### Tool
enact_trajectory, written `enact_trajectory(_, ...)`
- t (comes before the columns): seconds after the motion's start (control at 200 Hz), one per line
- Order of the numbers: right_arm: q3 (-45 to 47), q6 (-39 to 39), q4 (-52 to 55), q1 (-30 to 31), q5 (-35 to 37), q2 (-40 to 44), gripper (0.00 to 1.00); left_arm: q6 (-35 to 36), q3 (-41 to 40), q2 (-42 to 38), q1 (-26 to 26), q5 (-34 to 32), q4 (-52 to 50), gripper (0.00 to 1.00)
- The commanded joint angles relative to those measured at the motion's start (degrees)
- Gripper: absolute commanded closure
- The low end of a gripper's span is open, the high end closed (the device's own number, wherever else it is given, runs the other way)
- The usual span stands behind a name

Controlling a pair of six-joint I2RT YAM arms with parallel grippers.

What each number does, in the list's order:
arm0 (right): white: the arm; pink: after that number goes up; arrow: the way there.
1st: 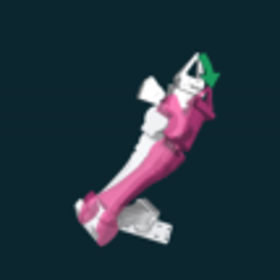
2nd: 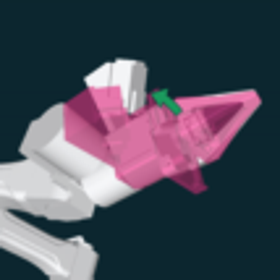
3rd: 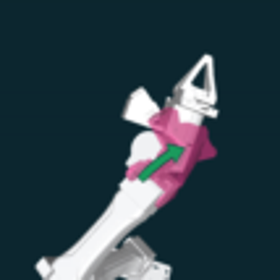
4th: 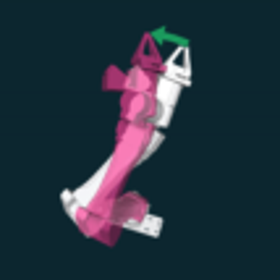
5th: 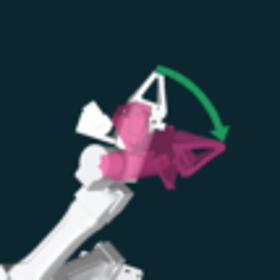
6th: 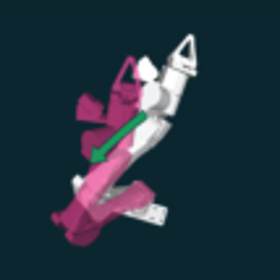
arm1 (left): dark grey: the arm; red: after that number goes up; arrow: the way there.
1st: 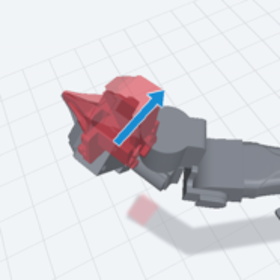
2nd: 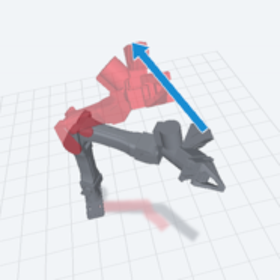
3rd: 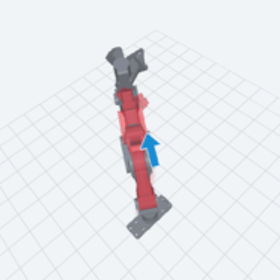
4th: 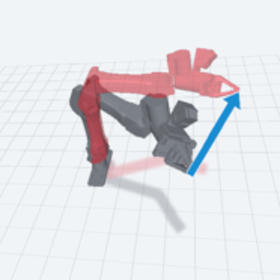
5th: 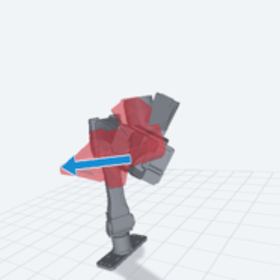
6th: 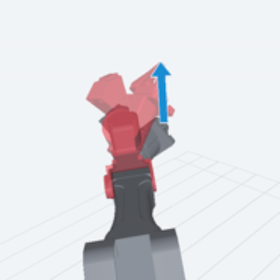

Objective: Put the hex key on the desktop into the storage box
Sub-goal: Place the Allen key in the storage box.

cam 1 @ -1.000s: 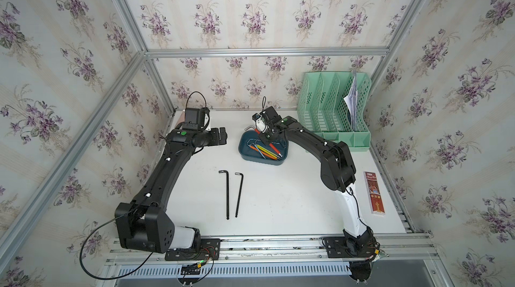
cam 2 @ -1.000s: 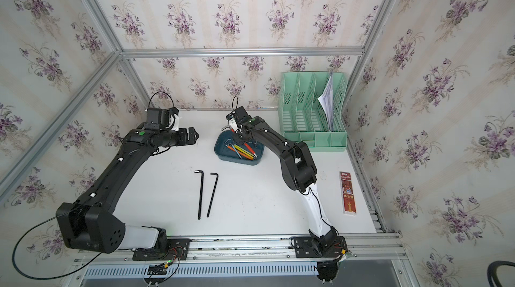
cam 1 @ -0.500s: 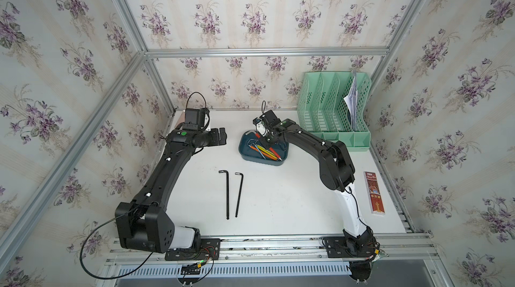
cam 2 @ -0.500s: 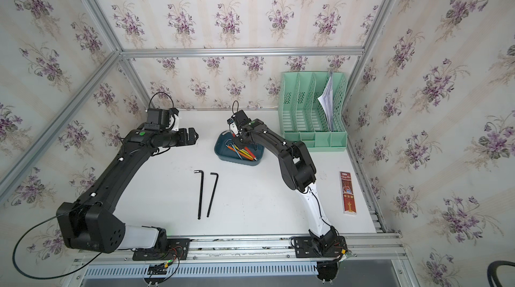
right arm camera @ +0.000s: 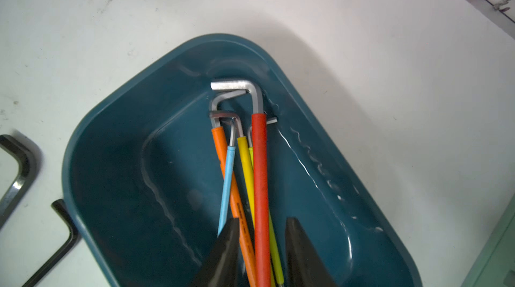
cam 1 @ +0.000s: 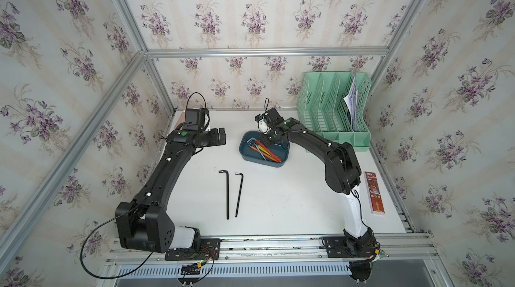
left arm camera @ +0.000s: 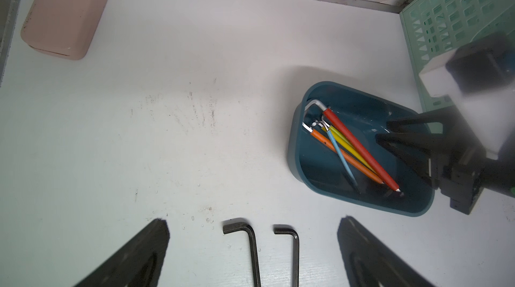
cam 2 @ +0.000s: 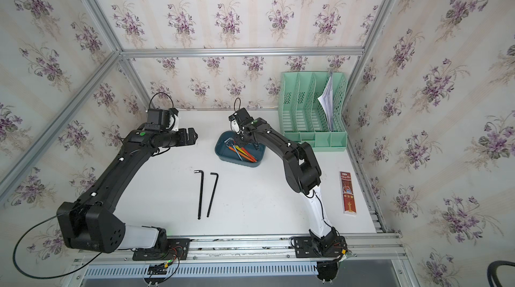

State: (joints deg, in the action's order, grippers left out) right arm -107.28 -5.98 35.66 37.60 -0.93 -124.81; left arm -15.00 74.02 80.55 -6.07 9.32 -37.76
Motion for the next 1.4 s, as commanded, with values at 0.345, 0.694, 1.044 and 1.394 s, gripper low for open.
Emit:
enact_trajectory(0.345, 10.5, 14.1, -8.1, 1.2, 3.4, 12.8, 0.61, 0.7, 0.0, 0.1, 0.1, -1.9, 1.2, 0.01)
enact_trajectory(0.694, 29.3, 27.5, -16.2, 6.5, 3.4, 24.9, 0.59, 1.2, 1.1, 3.5, 0.1, 0.8, 0.5, 0.01)
enact_trajectory(1.044, 26.6, 35.6, -13.2, 13.8, 8.8, 18.1, 0.63, 1.1, 0.8, 2.5, 0.3, 0.1, 0.5, 0.01)
enact_trajectory(1.394, 24.5, 40.9, -10.6, 19.7, 10.7, 12.9, 0.65, 0.1, 2.2, 2.9, 1.3, 1.8, -1.4, 0.01)
